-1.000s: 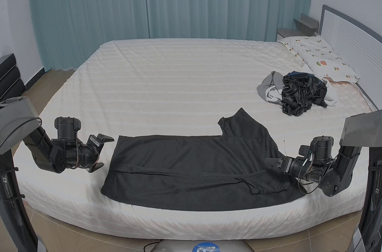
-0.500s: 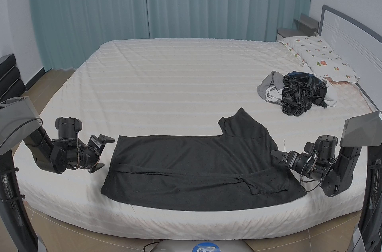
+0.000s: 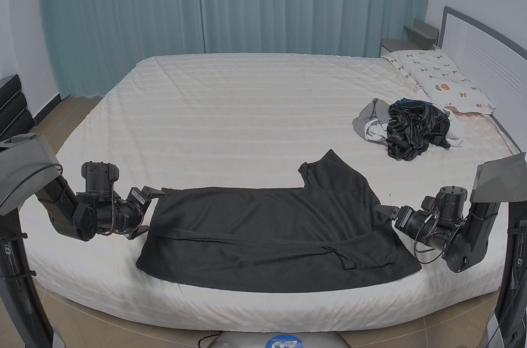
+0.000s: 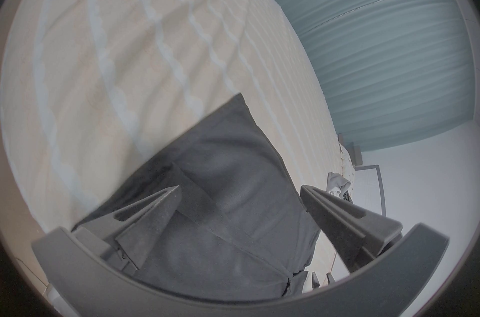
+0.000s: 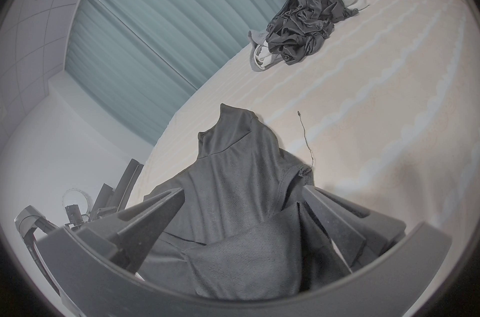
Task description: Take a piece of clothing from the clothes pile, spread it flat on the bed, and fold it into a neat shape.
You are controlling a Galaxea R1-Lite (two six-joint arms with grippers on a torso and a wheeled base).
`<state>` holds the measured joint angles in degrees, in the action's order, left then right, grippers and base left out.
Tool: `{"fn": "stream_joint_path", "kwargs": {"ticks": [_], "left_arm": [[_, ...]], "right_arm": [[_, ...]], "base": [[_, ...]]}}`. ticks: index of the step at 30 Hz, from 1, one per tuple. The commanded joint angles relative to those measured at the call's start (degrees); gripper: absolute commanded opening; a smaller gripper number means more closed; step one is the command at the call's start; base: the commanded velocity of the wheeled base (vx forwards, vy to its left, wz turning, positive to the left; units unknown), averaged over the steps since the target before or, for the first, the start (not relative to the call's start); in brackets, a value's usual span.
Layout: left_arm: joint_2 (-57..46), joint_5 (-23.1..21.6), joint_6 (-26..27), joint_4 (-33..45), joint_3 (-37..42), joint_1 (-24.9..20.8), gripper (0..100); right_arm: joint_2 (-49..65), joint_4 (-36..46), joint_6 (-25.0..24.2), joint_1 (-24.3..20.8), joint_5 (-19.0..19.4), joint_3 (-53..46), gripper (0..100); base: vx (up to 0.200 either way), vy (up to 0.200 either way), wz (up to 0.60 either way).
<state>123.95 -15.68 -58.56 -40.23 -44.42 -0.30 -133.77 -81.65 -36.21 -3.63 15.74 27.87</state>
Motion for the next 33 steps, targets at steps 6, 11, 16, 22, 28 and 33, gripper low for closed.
{"fn": "stream_joint_path", "kwargs": {"ticks": [6, 11, 16, 22, 28, 33], "left_arm": [[-0.12, 1.18, -0.15, -0.02, -0.4, 0.04, 100], [-0.03, 2.05, -0.67, -1.52, -0.31, 0.74, 100], [0.06, 2.05, -1.29, -3.98, 0.04, 0.92, 100], [-0.12, 3.55, -0.85, -4.16, -0.67, 1.8, 100], [0.5, 3.99, 5.13, -4.16, -2.34, 4.26, 100], [5.33, 3.81, 12.68, -3.72, -9.72, 6.28, 100]], "right_arm": [[0.0, -0.09, 0.0, -0.06, -0.09, -0.09, 100], [0.0, -0.09, -0.09, -0.06, -0.09, -0.18, 100], [0.09, -0.09, -0.09, -0.41, -0.09, -0.27, 100], [-0.18, -2.55, 0.08, -0.76, -0.09, -1.76, 100], [-0.35, -4.13, 0.0, -1.38, -0.09, -2.99, 100], [-0.88, -4.13, 0.0, -1.9, -0.01, -3.26, 100]], "base": [[0.0, 0.0, 0.0], [0.08, 0.0, 0.0], [0.16, 0.0, 0.0], [0.0, 0.0, 0.0], [0.0, 0.0, 0.0], [0.0, 0.0, 0.0]]}}
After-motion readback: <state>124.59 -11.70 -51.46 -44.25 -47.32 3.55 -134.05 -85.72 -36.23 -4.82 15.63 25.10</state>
